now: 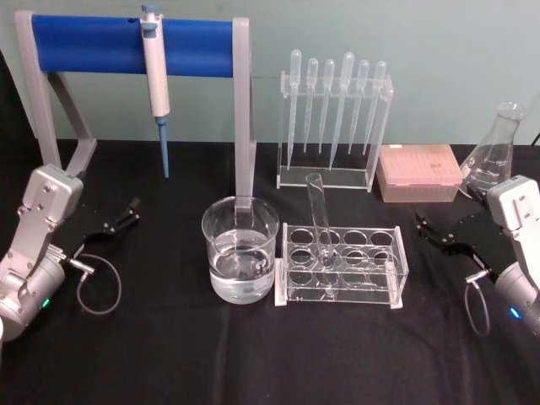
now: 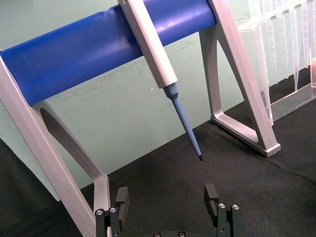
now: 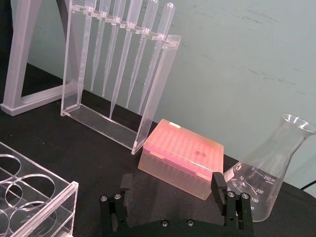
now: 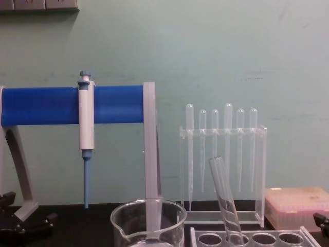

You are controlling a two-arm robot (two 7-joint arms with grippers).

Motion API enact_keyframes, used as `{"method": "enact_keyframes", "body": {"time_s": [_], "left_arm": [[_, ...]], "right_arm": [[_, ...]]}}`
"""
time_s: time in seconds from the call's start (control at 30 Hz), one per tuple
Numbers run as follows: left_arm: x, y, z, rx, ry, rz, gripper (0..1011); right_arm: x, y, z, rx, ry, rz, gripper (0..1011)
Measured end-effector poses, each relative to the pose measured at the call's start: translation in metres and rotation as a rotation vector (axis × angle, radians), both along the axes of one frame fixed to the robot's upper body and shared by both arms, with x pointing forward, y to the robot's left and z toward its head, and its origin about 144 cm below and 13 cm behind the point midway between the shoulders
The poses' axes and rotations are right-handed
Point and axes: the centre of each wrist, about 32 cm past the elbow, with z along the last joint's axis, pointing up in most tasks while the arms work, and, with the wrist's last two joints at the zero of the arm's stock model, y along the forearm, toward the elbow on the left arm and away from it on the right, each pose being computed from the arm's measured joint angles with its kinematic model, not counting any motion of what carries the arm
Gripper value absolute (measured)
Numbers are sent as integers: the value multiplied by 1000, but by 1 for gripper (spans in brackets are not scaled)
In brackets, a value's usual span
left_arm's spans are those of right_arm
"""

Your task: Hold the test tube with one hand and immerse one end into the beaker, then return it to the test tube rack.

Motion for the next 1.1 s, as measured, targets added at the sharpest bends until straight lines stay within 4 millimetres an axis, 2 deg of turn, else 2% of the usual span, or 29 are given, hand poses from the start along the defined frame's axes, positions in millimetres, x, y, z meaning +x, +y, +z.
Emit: {"method": "enact_keyframes", "body": {"time_s": [1.1], "left_arm": [[0,0,0,0,0,0,1000]], "right_arm": [[0,0,0,0,0,0,1003]]}}
